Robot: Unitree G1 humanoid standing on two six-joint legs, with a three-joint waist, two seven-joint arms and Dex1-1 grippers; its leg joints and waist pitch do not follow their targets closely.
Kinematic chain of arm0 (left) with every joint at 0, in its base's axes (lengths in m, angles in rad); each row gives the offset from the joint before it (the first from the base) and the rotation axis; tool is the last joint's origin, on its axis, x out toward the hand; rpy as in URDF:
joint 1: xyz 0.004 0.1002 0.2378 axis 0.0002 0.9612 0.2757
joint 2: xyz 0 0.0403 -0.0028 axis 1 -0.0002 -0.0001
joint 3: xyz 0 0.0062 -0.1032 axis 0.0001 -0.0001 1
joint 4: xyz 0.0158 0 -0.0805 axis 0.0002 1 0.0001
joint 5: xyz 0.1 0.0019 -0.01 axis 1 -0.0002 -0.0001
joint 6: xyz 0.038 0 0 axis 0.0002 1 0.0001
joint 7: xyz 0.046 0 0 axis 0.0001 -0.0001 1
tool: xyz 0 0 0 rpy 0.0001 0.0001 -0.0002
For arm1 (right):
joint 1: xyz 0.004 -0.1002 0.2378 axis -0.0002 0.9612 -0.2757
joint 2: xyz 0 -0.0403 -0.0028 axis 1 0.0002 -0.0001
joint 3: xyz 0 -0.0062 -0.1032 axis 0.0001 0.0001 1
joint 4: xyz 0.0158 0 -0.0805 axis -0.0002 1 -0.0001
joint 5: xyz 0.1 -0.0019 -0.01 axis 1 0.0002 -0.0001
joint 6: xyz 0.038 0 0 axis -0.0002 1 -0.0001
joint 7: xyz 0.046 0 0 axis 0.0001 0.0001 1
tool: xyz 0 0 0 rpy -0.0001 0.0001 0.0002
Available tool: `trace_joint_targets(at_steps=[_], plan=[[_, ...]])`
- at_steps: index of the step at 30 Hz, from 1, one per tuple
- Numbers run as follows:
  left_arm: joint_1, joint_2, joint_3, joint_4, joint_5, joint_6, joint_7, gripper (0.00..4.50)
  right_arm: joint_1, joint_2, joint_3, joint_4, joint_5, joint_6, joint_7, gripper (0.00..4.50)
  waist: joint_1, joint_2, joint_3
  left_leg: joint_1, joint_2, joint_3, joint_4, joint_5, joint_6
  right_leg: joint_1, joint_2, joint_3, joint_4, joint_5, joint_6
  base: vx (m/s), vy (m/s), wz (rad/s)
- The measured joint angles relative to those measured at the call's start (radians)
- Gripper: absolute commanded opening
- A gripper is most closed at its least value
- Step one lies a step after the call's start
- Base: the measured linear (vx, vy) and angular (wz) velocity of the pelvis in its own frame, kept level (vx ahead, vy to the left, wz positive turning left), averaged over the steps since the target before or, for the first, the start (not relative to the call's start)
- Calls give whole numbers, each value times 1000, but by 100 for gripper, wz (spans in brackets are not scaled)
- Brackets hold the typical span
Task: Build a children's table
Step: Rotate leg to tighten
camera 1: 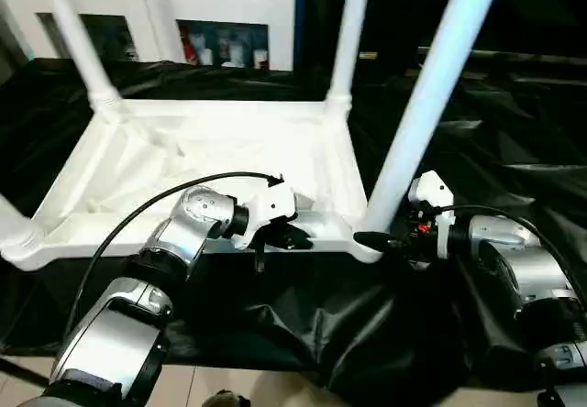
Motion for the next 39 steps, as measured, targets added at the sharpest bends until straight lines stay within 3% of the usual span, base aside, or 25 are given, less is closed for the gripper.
trace_joint_targets(at_steps=[19,22,27,30,33,35,39], plan=[[3,1,2,0,0,0,12,0,-10,-7,24,24,0,-19,40,224,-1,0,0,0,0,0,1,0,0,0,0,0,1,0,0,0,0,0],[-8,-43,10,34,23,10,132,0,13,57,-26,38,-10,-11,-125,207,-4,-4,-2,4,0,0,3,0,0,3,0,1,1,1,-1,0,0,0],[-40,-135,13,100,54,68,321,0,32,179,-106,47,-25,16,-455,203,-27,-4,-2,20,-3,-2,1,0,0,14,-2,2,-5,-3,5,0,0,0],[-49,-183,18,130,58,103,406,0,27,240,-137,52,-41,34,-619,202,-38,5,-4,30,-7,-5,-6,0,0,25,-2,0,-22,-5,8,0,0,0],[-60,-207,20,157,61,118,451,0,16,274,-144,64,-66,37,-708,202,-49,9,-6,32,-11,-14,-9,-1,0,33,-2,-4,-39,-5,9,0,0,0],[-64,-208,22,168,61,117,454,0,16,284,-144,69,-83,25,-723,257,-55,12,-5,32,-11,-16,-10,-1,0,39,-2,-8,-50,-5,9,0,0,0],[-65,-207,26,172,67,104,450,0,16,290,-142,73,-100,-3,-722,292,-60,14,-5,32,-16,-17,-14,-1,1,38,-6,-8,-57,-5,9,0,0,0]])
